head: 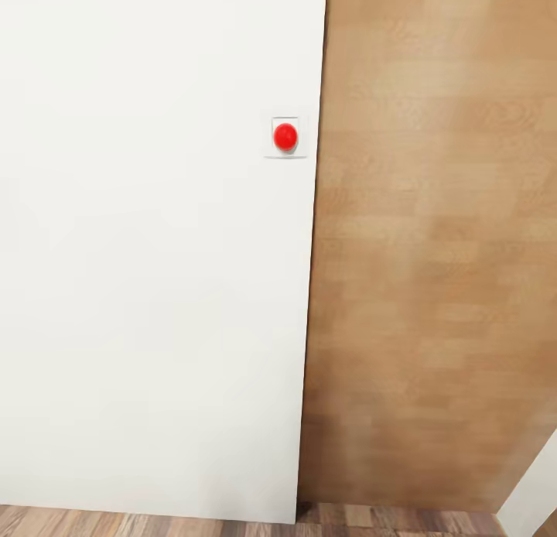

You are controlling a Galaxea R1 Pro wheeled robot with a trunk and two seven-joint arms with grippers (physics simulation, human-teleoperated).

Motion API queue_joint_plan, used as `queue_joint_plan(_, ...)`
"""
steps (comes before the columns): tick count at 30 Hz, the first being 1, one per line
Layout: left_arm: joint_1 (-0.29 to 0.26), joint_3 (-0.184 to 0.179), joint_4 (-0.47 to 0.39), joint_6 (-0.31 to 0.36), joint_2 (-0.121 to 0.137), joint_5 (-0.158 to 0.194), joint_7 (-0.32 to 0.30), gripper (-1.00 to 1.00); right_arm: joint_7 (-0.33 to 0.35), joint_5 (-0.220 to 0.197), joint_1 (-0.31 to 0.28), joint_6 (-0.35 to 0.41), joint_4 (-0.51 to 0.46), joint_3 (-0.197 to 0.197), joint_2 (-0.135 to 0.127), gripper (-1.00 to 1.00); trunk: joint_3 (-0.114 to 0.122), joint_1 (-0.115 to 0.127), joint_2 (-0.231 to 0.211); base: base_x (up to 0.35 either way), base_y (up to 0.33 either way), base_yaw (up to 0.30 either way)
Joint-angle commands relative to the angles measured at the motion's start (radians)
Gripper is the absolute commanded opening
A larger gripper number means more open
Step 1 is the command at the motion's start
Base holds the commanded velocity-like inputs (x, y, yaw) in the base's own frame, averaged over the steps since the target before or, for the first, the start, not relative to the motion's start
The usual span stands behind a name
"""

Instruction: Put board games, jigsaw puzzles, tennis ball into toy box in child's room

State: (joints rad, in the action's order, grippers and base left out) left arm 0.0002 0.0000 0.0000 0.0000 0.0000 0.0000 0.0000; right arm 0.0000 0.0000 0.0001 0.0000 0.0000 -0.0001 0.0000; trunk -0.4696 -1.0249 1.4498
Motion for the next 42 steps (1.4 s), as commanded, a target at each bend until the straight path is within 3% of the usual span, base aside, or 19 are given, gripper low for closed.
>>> queue_joint_plan(1, 0.000, 0.000, 0.000, 0.000, 0.000, 0.000, 0.000, 1.00, 0.000, 0.000, 0.000, 0.000, 0.000, 0.000, 0.000, 1.00, 0.000, 0.000, 0.000, 0.000, 0.000, 0.000)
queue_joint_plan(5, 0.022, 0.000, -0.023, -0.002, -0.021, 0.002, 0.001, 1.00, -0.001, -0.003, 0.002, -0.001, -0.022, 0.020, -0.015, 1.00, 0.000, 0.000, 0.000, 0.000, 0.000, 0.000)
queue_joint_plan(42, 0.022, 0.000, -0.027, -0.002, -0.021, 0.002, 0.001, 1.00, -0.001, -0.003, 0.002, -0.001, -0.022, 0.020, -0.015, 1.00, 0.000, 0.000, 0.000, 0.000, 0.000, 0.000)
